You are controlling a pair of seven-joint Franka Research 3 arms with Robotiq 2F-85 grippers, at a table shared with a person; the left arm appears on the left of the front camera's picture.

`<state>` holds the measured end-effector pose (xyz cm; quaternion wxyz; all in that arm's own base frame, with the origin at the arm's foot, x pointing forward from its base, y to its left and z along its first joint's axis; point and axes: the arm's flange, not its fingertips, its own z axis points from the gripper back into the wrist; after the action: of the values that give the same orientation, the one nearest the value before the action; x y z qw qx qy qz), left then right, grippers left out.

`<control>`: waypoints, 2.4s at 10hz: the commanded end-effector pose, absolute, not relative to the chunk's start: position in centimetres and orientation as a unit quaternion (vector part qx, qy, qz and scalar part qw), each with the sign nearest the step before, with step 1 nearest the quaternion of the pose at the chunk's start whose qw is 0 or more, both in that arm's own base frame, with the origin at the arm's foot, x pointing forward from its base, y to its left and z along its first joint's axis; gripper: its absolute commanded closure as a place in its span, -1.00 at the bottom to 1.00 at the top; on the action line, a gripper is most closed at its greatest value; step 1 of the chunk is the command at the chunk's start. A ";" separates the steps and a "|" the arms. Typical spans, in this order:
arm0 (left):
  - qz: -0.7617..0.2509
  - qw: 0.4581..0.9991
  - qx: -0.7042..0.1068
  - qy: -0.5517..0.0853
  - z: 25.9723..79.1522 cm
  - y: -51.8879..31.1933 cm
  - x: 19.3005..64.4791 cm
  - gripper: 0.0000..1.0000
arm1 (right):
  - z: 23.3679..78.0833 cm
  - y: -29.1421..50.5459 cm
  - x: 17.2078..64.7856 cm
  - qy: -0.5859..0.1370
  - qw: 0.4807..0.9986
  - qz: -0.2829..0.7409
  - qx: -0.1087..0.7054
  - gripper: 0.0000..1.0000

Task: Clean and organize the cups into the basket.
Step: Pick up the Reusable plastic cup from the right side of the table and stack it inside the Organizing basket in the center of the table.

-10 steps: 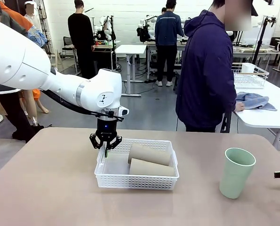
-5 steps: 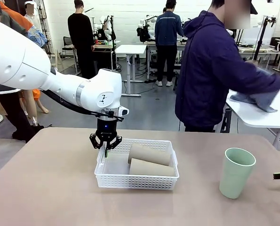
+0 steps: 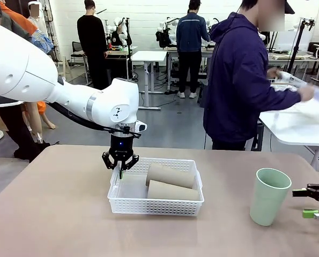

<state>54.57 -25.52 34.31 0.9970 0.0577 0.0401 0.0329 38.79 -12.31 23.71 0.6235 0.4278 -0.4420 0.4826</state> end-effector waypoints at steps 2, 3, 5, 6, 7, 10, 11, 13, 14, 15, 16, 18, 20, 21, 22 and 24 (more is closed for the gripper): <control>0.033 0.997 0.063 0.040 34.2 -25.5 54.5 1.00 | 22.4 -9.8 39.8 -0.427 0.610 0.493 0.450 -1.00; 0.033 0.997 0.063 0.040 34.2 -25.5 54.5 1.00 | 22.0 -8.7 40.1 -0.418 0.606 0.502 0.454 -1.00; 0.033 0.997 0.063 0.040 34.2 -25.5 54.5 1.00 | 21.4 -6.9 40.8 -0.411 0.593 0.517 0.461 -1.00; 0.033 0.997 0.063 0.040 34.2 -25.5 54.5 1.00 | 21.2 -6.1 41.0 -0.407 0.587 0.524 0.464 -1.00; 0.033 0.997 0.063 0.040 34.2 -25.5 54.5 1.00 | 21.0 -5.5 41.2 -0.407 0.576 0.533 0.467 -1.00; 0.033 0.997 0.063 0.040 34.2 -25.5 54.5 1.00 | 20.6 -3.9 42.0 -0.406 0.564 0.541 0.474 -1.00; 0.033 0.997 0.063 0.040 34.2 -25.5 54.5 1.00 | 20.5 -3.3 42.2 -0.407 0.559 0.546 0.473 -1.00; 0.033 0.997 0.063 0.040 34.2 -25.5 54.5 1.00 | 20.3 -2.1 42.8 -0.411 0.552 0.546 0.477 -1.00; 0.033 0.997 0.063 0.040 34.2 -25.5 54.5 1.00 | 20.2 -1.8 42.8 -0.414 0.546 0.547 0.480 -1.00; 0.033 0.997 0.063 0.040 34.2 -25.5 54.5 1.00 | 20.1 -1.5 42.8 -0.416 0.542 0.548 0.483 -1.00; 0.033 0.997 0.063 0.040 34.2 -25.5 54.5 1.00 | 20.1 -1.4 43.0 -0.417 0.537 0.550 0.485 -0.59; 0.033 0.997 0.063 0.040 34.2 -25.5 54.5 1.00 | 20.1 -1.5 42.7 -0.416 0.536 0.552 0.485 0.61; 0.033 0.997 0.063 0.040 34.2 -25.5 54.5 1.00 | 20.3 -1.5 42.7 -0.420 0.538 0.551 0.480 1.00; 0.033 0.997 0.063 0.040 34.2 -25.5 54.5 1.00 | 21.1 -1.7 42.9 -0.431 0.565 0.527 0.466 1.00; 0.033 0.997 0.063 0.040 34.2 -25.5 54.5 1.00 | 23.1 -1.7 43.0 -0.426 0.618 0.484 0.449 1.00; 0.033 0.997 0.063 0.040 34.2 -25.5 54.5 1.00 | 31.0 -1.1 42.5 -0.416 0.665 0.468 0.406 1.00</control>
<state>54.57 -25.51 34.29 0.9970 0.0577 0.0402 0.0329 43.87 -2.81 26.02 0.6299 0.4331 -0.4245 0.4853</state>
